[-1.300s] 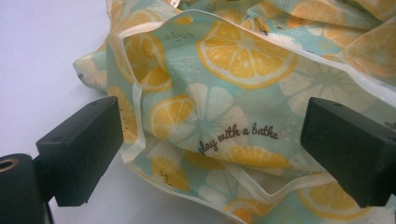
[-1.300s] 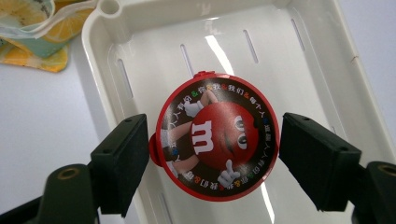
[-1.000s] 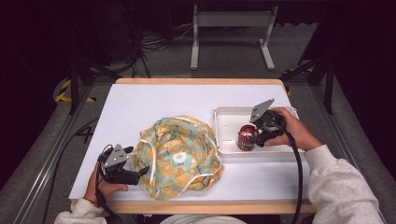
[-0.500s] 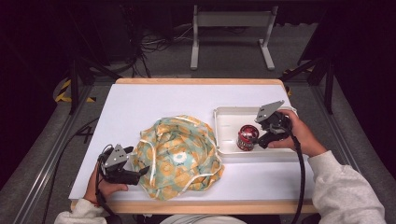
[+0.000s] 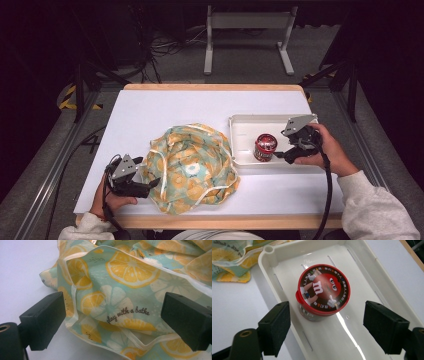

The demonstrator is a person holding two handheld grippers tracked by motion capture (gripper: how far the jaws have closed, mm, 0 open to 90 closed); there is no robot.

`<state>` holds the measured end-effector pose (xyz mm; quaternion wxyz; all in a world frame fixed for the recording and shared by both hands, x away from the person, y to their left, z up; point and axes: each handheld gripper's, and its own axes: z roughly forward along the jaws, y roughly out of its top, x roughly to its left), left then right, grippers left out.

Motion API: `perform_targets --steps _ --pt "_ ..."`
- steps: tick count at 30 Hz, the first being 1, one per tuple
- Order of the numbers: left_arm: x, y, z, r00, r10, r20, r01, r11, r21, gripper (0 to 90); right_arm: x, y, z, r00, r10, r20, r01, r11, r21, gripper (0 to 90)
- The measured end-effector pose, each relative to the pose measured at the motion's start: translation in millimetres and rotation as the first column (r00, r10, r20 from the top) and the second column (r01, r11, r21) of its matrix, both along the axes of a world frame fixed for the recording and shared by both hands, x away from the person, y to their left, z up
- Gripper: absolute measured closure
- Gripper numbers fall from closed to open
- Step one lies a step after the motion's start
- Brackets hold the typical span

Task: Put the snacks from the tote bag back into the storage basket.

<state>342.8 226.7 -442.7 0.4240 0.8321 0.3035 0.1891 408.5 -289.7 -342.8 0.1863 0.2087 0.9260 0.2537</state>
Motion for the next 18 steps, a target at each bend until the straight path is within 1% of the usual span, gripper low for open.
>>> perform_targets --steps 1,2,4,5,8,10,18 --pt "-0.1 -0.1 0.0 1.0 0.0 0.0 0.0 1.0 -0.001 6.4 -0.8 -1.4 -1.0 1.0 0.0 0.002 0.0 1.0 0.006 22.5" --pt "-0.1 0.0 0.0 1.0 0.0 0.0 0.0 1.0 -0.001 6.4 -1.7 -2.8 -1.5 1.0 -0.004 -0.002 0.004 1.0 0.0 22.3" --pt "-0.1 0.0 -0.1 1.0 0.001 -0.001 -0.001 1.0 -0.001 6.4 -4.2 -5.9 -3.2 0.9998 -0.021 0.004 0.021 0.9998 0.005 22.2" --pt "0.0 -0.1 0.0 1.0 0.001 0.0 -0.001 1.0 0.0 6.4 -4.8 -7.4 -3.8 0.9999 -0.016 0.002 0.016 0.9998 0.01 22.2" --pt "-0.3 -0.4 0.0 1.0 -0.001 -0.002 0.001 1.0 -0.004 6.4 -8.0 -11.8 -6.0 0.9996 -0.028 -0.002 0.028 0.9994 0.02 21.9" --pt "-0.3 -0.3 0.1 1.0 0.0 -0.001 0.0 1.0 -0.003 6.4 -8.8 -12.9 -6.6 0.9996 -0.028 0.003 0.028 0.9995 0.015 21.8" --pt "0.3 0.1 0.0 1.0 -0.003 0.0 0.003 1.0 0.001 6.4 -18.0 -22.2 -12.7 0.9986 -0.053 0.004 0.053 0.9977 0.042 21.6"
